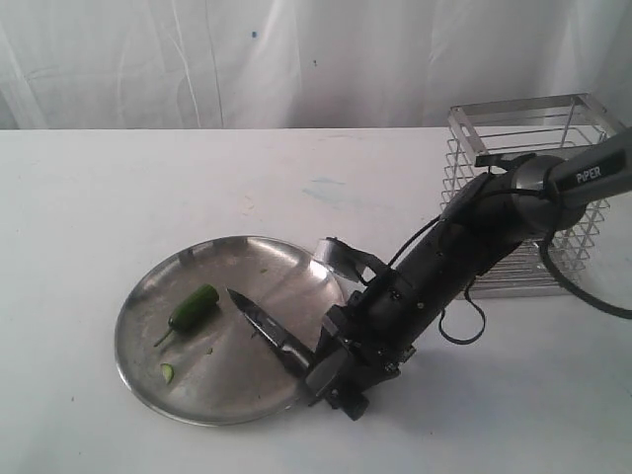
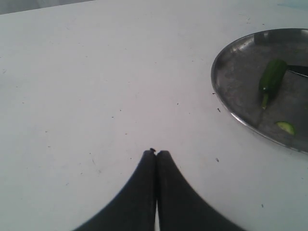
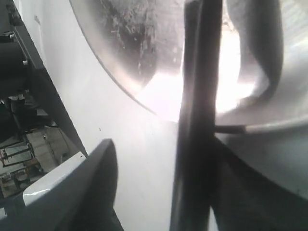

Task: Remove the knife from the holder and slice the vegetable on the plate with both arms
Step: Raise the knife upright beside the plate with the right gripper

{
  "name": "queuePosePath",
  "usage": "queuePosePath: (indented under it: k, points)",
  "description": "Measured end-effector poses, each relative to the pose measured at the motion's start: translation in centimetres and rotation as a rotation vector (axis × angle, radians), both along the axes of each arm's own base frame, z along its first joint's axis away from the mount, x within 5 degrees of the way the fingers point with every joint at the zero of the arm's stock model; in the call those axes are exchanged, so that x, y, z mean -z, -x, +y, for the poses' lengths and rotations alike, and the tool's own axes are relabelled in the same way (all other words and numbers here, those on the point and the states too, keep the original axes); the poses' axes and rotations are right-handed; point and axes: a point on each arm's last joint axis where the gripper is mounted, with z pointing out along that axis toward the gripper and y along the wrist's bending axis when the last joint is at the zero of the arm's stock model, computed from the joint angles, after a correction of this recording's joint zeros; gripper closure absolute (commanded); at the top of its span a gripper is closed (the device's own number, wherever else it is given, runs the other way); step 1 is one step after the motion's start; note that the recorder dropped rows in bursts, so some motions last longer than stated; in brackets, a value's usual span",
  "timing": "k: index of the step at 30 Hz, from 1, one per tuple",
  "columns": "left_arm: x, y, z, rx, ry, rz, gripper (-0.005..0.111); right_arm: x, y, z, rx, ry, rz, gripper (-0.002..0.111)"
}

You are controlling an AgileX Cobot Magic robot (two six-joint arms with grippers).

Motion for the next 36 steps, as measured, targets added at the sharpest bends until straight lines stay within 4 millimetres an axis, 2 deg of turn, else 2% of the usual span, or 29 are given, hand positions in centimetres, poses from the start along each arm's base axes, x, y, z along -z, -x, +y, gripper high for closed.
queuePosePath:
  k: [2, 3, 5, 12, 18, 21, 24, 29, 32, 36]
  points:
    - [0.0, 0.0, 0.0, 0.000, 0.000, 0.000, 0.107, 0.1, 0.1, 0.1, -0.015, 0.006, -0.004, 0.083]
    - [0.0, 0.0, 0.0, 0.000, 0.000, 0.000, 0.107, 0.1, 0.2, 0.1, -0.022, 0.012, -0.008, 0.097]
    - [0.0, 0.0, 0.0, 0.000, 0.000, 0.000, 0.107, 0.2, 0.3, 0.1, -0.035, 0.020, -0.012, 0.108]
    - [0.0, 0.0, 0.0, 0.000, 0.000, 0.000, 0.107, -0.2, 0.3, 0.1, -0.044, 0.023, -0.025, 0.108]
    - [0.0, 0.0, 0.0, 0.000, 0.000, 0.000, 0.107, -6.4, 1.0, -0.7, -0.066, 0.059, -0.185, 0.108]
    - [0.0, 0.0, 0.0, 0.000, 0.000, 0.000, 0.107, -9.2, 2.2, -1.2, -0.058, 0.063, -0.245, 0.108]
    - [0.0, 0.0, 0.0, 0.000, 0.000, 0.000, 0.107, -11.3, 4.2, -1.6, -0.069, 0.061, -0.292, 0.108]
    - [0.0, 0.0, 0.0, 0.000, 0.000, 0.000, 0.107, -15.0, 8.9, -2.4, -0.099, 0.118, -0.436, 0.108]
    - [0.0, 0.0, 0.0, 0.000, 0.000, 0.000, 0.107, -17.8, 11.0, -3.5, -0.064, 0.174, -0.629, 0.108]
    - [-0.1, 0.0, 0.0, -0.001, 0.002, -0.009, 0.107, -21.1, 12.8, -5.6, 0.077, 0.192, -0.931, 0.108]
